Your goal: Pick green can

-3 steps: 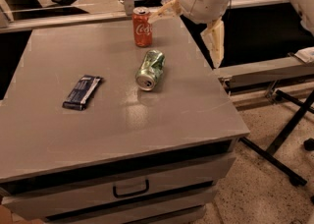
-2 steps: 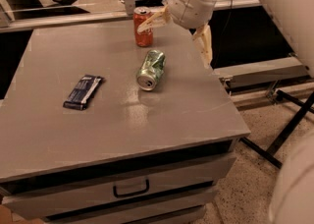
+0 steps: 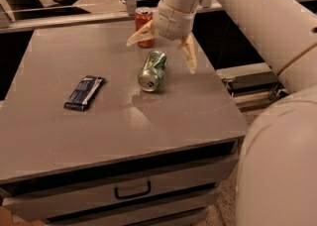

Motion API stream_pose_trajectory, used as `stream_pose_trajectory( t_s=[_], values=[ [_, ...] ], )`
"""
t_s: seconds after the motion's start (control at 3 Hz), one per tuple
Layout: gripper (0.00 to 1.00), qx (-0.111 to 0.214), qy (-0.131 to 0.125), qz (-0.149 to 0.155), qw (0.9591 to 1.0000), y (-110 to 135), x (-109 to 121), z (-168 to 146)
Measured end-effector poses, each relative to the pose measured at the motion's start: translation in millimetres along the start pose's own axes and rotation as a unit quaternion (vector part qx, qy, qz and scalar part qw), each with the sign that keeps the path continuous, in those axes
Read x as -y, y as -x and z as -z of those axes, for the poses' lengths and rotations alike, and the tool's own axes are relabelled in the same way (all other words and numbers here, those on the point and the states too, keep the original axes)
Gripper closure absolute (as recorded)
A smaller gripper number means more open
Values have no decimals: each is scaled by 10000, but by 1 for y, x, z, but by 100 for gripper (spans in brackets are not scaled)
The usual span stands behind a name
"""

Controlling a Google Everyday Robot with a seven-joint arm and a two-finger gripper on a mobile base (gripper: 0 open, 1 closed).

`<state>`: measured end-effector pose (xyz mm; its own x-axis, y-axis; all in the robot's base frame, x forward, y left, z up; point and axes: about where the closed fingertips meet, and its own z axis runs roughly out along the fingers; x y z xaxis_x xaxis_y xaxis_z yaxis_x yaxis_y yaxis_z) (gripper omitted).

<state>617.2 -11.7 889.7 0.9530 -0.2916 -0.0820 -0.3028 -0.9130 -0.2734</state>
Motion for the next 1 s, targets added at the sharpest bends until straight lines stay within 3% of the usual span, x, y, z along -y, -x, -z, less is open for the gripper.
stream_pose_trajectory(
  t_s=[0.33, 1.0],
  values=[
    [0, 70, 142, 67, 9999, 0, 6, -20],
    [40, 126, 388, 76, 9991, -1, 11, -41]
  ],
)
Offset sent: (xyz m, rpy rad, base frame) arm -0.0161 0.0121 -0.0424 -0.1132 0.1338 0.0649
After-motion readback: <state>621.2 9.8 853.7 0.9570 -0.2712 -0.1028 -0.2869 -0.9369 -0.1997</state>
